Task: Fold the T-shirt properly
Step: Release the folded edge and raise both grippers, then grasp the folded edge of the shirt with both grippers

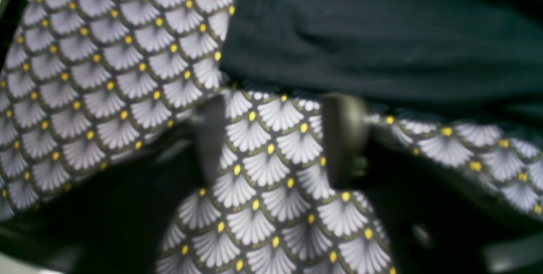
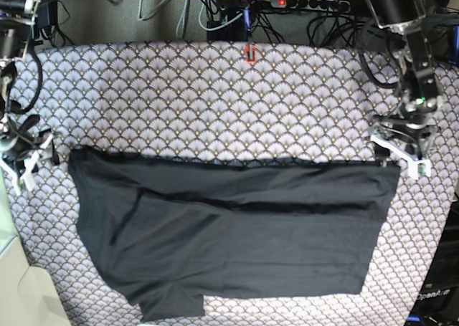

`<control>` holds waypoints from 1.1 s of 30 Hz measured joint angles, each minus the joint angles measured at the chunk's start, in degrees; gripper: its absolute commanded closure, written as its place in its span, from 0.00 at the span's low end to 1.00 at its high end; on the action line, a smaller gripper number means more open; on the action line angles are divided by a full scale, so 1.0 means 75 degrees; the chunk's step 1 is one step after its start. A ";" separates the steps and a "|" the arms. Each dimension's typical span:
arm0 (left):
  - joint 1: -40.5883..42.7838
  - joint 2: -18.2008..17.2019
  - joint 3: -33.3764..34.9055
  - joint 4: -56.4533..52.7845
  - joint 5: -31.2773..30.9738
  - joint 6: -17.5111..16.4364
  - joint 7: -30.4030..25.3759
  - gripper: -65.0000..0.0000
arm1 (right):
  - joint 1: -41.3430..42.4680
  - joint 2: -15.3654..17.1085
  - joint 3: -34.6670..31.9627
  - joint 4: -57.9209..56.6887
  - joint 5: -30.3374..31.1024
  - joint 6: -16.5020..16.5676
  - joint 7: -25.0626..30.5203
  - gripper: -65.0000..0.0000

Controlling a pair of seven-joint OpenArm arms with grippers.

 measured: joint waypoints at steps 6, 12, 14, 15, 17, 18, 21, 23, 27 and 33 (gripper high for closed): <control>0.0038 0.0166 -0.0300 0.0507 0.0029 -0.0009 0.0140 0.18 | -0.0073 -0.0527 0.0670 0.0487 -0.0015 0.0280 -0.0032 0.37; 0.0035 0.0140 -0.0326 0.0484 0.0038 0.0015 0.0154 0.18 | -0.0163 -0.1005 0.1096 0.1201 -0.0012 0.0286 -0.1107 0.37; 0.0038 0.0146 -0.0326 0.0428 0.0055 0.0015 0.0143 0.18 | -0.0187 -0.1154 0.1119 0.1294 -0.0006 0.0286 -0.1081 0.37; 0.0035 0.0149 -0.0326 0.0423 0.0087 0.0015 0.0152 0.18 | -0.0224 -0.1239 0.1116 0.1300 -0.0006 0.0286 -0.1070 0.37; 0.0035 0.0143 -0.0326 0.0423 0.0087 0.0015 0.0134 0.18 | -0.0356 -0.1402 0.1096 0.1297 -0.0012 0.0291 -0.1110 0.37; 0.0035 0.0143 -0.0326 0.0423 0.0087 0.0015 0.0114 0.18 | -0.0402 -0.1460 0.1090 0.1274 -0.0012 0.0286 -0.1134 0.37; 0.0038 0.0143 -0.0326 0.0423 0.0087 0.0015 0.0122 0.18 | -0.0402 -0.1600 0.1084 0.1236 -0.0029 0.0289 -0.1166 0.37; 0.0017 0.0146 -0.0326 0.0423 0.0087 0.0015 0.0119 0.18 | -0.0364 -0.1661 0.1084 0.1236 -0.0009 0.0289 -0.1113 0.37; 0.0017 0.0146 -0.0326 0.0423 0.0090 0.0015 0.0122 0.18 | -0.0329 -0.1705 0.1078 0.1139 0.0000 0.0286 -0.1096 0.37; 0.0017 0.0131 -0.0595 0.0469 0.0085 0.0017 0.0122 0.18 | 0.0047 -0.1612 0.1070 -0.0085 -0.0012 0.0286 -0.0592 0.37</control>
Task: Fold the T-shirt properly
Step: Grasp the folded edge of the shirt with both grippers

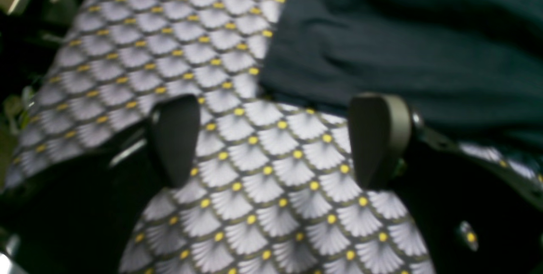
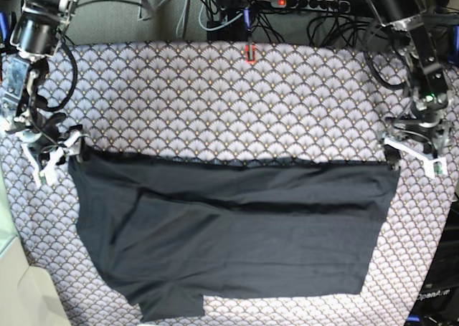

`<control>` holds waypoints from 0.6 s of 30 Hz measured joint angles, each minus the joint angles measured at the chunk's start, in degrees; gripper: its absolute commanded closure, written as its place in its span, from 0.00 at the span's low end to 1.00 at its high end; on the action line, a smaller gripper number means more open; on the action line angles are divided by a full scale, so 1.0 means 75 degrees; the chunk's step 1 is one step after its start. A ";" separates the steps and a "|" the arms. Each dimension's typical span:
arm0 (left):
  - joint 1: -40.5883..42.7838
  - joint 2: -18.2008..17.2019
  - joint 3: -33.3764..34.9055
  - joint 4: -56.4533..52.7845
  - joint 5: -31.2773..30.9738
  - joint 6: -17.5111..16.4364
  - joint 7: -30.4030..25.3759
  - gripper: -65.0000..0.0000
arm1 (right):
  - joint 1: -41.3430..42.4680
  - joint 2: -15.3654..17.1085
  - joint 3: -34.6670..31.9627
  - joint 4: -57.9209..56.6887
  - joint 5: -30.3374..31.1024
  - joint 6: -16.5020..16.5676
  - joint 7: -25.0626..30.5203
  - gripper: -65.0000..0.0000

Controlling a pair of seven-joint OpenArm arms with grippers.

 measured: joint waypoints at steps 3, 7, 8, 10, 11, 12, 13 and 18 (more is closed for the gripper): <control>-0.0003 0.0000 0.0012 0.0000 0.0006 0.0000 0.0003 0.18 | -0.0009 0.0073 -0.0006 -0.0356 -0.0015 0.0000 0.0236 0.37; 0.0000 0.0000 0.0012 0.0000 0.0006 -0.0003 0.0000 0.18 | 0.0137 0.0090 -0.0006 -0.0755 0.0017 0.0000 0.0609 0.37; -0.0003 -0.0003 0.0012 0.0000 0.0006 -0.0003 0.0000 0.18 | 0.0143 0.0096 -0.0006 -0.0828 0.0015 0.0000 0.0688 0.38; -0.0003 -0.0003 0.0012 0.0000 0.0006 -0.0003 0.0003 0.18 | 0.0131 0.0099 -0.0006 -0.0959 0.0029 0.0000 0.0985 0.45; -0.0003 -0.0003 0.0012 0.0000 0.0006 -0.0003 0.0003 0.18 | 0.0131 0.0099 -0.0006 -0.1011 0.0044 0.0000 0.1058 0.50; 0.0000 -0.0003 0.0012 0.0000 0.0006 -0.0003 0.0000 0.18 | 0.0131 0.0102 0.0000 -0.1035 0.0041 -0.0003 0.1096 0.56; 0.0000 -0.0003 0.0012 0.0000 0.0006 -0.0003 0.0000 0.18 | 0.0134 0.0102 0.0000 -0.1049 0.0044 0.0000 0.1110 0.63; -0.0087 -0.0009 0.0012 -0.0044 0.0000 -0.0015 0.0006 0.17 | 0.0286 0.0090 -0.0009 -0.1087 0.0003 0.0000 0.0933 0.97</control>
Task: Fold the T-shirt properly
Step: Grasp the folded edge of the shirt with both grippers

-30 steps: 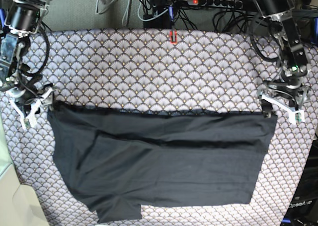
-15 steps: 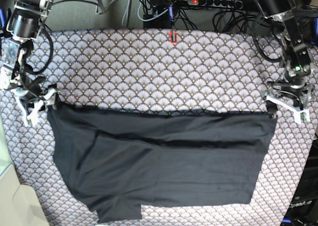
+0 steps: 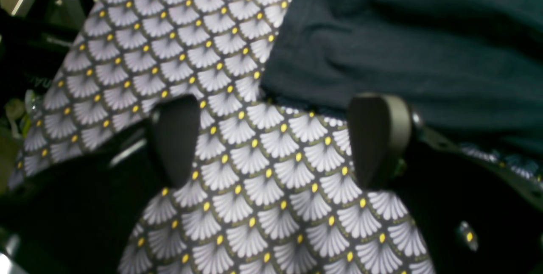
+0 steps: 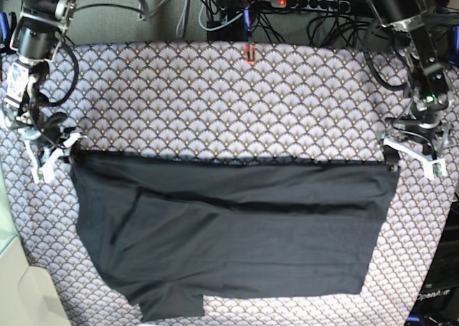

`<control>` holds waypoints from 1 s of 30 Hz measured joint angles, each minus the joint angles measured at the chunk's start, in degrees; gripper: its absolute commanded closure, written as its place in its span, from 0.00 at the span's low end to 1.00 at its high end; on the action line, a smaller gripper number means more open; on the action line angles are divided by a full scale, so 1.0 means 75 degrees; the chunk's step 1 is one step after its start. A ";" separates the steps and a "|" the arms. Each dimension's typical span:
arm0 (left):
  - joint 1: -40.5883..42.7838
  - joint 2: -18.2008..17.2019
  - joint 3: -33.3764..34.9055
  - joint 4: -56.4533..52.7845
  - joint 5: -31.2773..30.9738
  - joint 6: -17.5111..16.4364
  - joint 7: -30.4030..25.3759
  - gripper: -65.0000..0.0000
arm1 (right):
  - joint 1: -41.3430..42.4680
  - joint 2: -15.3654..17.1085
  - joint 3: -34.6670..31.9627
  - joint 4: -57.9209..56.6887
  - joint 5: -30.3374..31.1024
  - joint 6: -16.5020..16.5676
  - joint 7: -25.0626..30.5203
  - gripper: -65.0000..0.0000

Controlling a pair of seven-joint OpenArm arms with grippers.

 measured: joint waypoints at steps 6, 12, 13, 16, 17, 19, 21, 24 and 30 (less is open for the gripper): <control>-0.0318 -0.0114 0.0000 -0.0204 -0.0023 0.0015 -0.0125 0.17 | -0.0006 -0.0017 -0.0006 0.0000 0.0003 0.0000 0.0006 1.00; -0.0796 -0.0108 -0.0006 -0.0775 -0.0003 0.0035 -0.0093 0.17 | -0.0020 0.0012 -0.0259 0.0006 0.0003 0.0000 0.0093 1.00; -0.0924 -0.0105 0.0000 -0.0935 -0.0023 0.0035 -0.0108 0.17 | -0.0020 0.0017 -0.0283 0.0006 0.0003 -0.0003 0.0093 1.00; -0.1180 -0.0125 0.0000 -0.1559 -0.0020 -0.0006 -0.0117 0.17 | -0.0020 0.0029 -0.0332 0.0012 0.0000 -0.0003 0.0087 1.00; -0.1288 -0.0111 0.0000 -0.1807 0.0009 0.0015 -0.0152 0.17 | -0.0020 0.0029 -0.0332 0.0012 0.0003 -0.0003 0.0093 1.00; -0.1504 -0.0146 0.0015 -0.2314 0.0058 0.0079 -0.0370 0.17 | -0.0023 0.0032 -0.0344 0.0012 0.0006 0.0000 0.0111 1.00; -0.1655 -0.0143 0.0038 -0.2687 0.0003 0.0038 -0.0670 0.17 | -0.0023 0.0029 -0.0344 0.0012 0.0003 -0.0003 0.0090 1.00; -0.1775 -0.0119 0.0050 -0.3092 0.0006 0.0047 -0.0801 0.17 | -0.0020 0.0029 -0.0344 0.0012 0.0003 0.0000 0.0087 1.00; -0.1894 -0.0102 0.0050 -0.3768 0.0015 0.0055 -0.1236 0.17 | -0.0023 0.0029 -0.0344 0.0012 0.0006 0.0000 0.0093 1.00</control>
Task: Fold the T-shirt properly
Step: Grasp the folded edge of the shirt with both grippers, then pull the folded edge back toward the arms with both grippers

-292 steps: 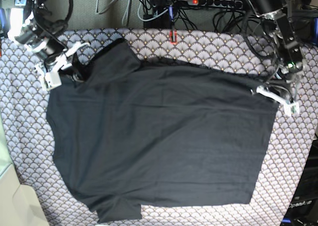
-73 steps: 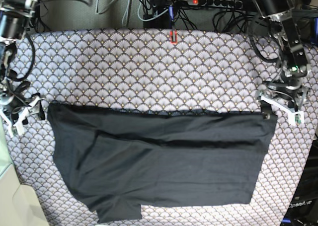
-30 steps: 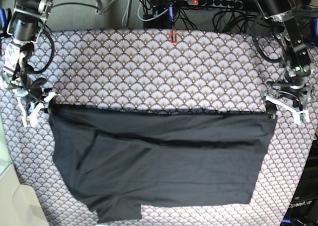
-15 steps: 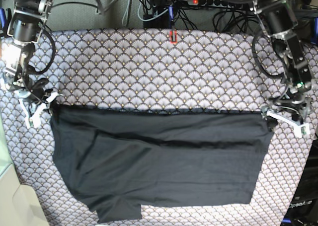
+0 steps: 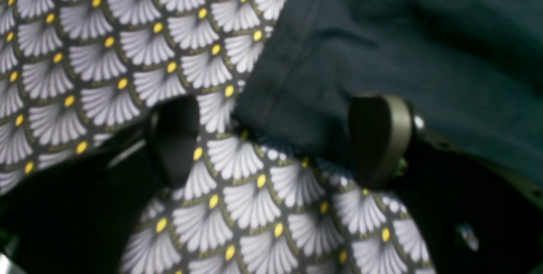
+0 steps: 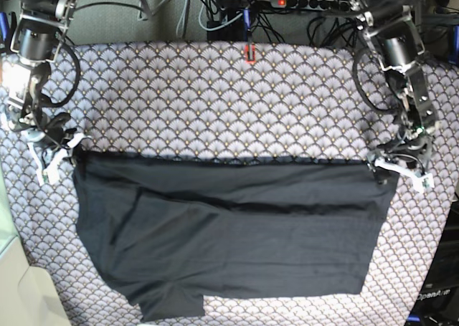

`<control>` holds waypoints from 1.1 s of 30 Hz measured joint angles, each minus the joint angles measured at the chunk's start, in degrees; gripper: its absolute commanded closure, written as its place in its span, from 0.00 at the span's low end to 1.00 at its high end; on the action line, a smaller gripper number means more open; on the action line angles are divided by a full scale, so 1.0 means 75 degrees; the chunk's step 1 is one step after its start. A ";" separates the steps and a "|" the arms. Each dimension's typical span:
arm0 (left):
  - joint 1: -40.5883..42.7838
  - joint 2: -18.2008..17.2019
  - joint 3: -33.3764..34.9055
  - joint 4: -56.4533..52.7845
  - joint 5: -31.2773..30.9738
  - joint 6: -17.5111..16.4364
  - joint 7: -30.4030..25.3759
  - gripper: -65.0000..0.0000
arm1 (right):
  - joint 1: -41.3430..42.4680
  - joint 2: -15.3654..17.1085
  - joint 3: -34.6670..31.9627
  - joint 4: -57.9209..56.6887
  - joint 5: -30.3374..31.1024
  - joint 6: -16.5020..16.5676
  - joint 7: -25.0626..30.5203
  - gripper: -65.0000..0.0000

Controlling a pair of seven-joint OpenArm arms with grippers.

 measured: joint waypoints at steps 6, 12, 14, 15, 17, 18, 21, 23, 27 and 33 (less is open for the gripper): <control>-0.0093 0.0000 0.0000 -0.0393 -0.0006 -0.0012 -0.0187 0.17 | 0.0000 0.0000 0.0000 0.0000 0.0000 0.0000 0.0000 1.00; -0.0178 0.0052 0.0003 -0.0434 -0.0003 0.0015 -0.0175 0.18 | 0.0000 0.0000 0.0000 0.0000 0.0000 0.0000 -0.0003 1.00; -0.0178 0.0079 0.0003 -0.0434 -0.0003 0.0017 -0.0178 0.21 | -0.0003 0.0000 0.0000 0.0000 0.0000 0.0000 0.0000 1.00; -0.0181 0.0085 0.0055 -0.0449 -0.0006 0.0017 -0.0189 0.26 | 0.0000 0.0000 0.0000 0.0000 0.0000 0.0000 -0.0003 1.00; -0.0198 0.0023 0.0376 -0.0574 -0.0003 0.0058 -0.0332 0.41 | 0.0000 0.0000 0.0000 0.0000 0.0000 0.0000 0.0000 1.00; -0.0221 0.0020 0.0475 -0.0638 -0.0009 0.0058 -0.0350 0.50 | -0.0003 0.0003 0.0000 0.0000 0.0000 0.0000 0.0000 1.00; -0.0236 0.0058 0.0548 -0.0714 -0.0029 0.0047 -0.0542 0.76 | -0.0003 0.0003 0.0000 0.0000 0.0000 0.0000 -0.0003 1.00; -0.0236 0.0082 0.0545 -0.0723 -0.0055 0.0076 -0.0548 0.92 | -0.0009 0.0006 0.0000 0.0000 0.0000 0.0000 0.0000 1.00; -0.0227 0.0082 0.0545 -0.0679 -0.0061 0.0076 -0.0478 1.00 | -0.0175 0.0023 -0.0006 0.0055 0.0117 -0.0006 0.0114 1.00; -0.0184 0.0041 0.0545 -0.0667 -0.0067 0.0003 -0.0475 1.00 | -0.0219 0.0029 -0.0006 0.0082 0.0117 -0.0006 0.0117 1.00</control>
